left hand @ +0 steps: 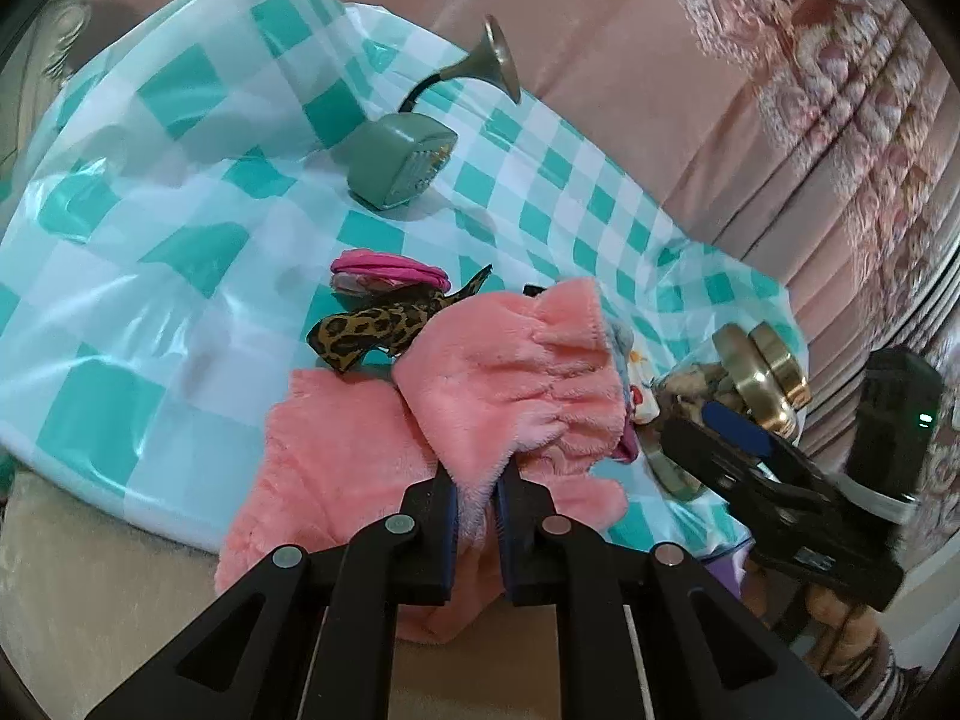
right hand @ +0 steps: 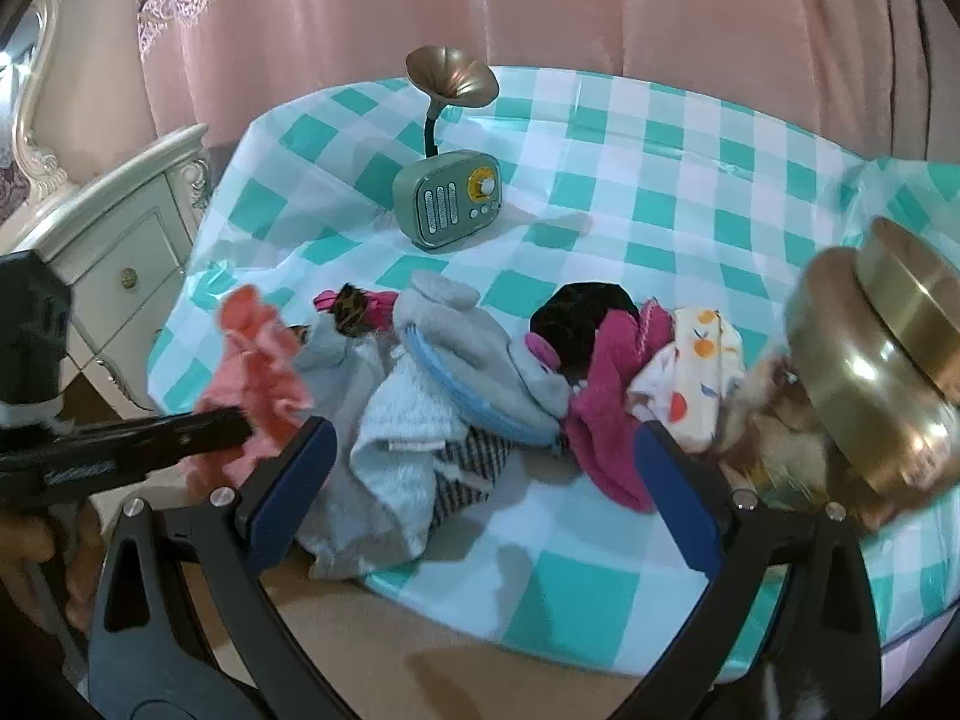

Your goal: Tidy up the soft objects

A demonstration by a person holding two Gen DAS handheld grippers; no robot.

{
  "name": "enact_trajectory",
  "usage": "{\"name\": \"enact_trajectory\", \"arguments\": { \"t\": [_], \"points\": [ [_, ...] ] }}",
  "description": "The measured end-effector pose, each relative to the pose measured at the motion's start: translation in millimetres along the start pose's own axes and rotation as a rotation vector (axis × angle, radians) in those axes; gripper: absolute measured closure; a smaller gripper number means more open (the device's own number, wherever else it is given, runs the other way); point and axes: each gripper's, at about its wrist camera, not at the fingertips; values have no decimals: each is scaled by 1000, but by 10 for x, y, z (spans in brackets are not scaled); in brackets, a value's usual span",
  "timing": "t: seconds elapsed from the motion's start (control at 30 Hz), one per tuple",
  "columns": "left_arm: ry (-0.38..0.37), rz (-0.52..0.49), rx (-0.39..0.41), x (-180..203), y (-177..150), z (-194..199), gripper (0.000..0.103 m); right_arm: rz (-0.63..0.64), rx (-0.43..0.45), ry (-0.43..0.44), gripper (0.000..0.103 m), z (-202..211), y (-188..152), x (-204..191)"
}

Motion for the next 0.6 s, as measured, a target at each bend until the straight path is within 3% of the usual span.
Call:
{"name": "enact_trajectory", "arguments": {
  "t": [0.17,0.4,0.5,0.6],
  "points": [
    [-25,66,52,-80,5,128,92,18,-6,-22,3,-223,87,-24],
    [-26,113,54,-135,-37,167,92,61,-69,-18,5,-616,90,-115],
    [-23,112,59,-139,-40,183,92,56,-93,-21,19,-734,84,-89],
    [-23,125,58,-164,-54,197,92,29,-109,-11,41,-803,82,-35]
  ]
}}
Point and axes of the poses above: each gripper's, at about its wrist camera, not at the fingertips, and z roughly against the way its jaws point, x to its right, y to its top, and after that the axes turned 13 degrees about x, right-handed
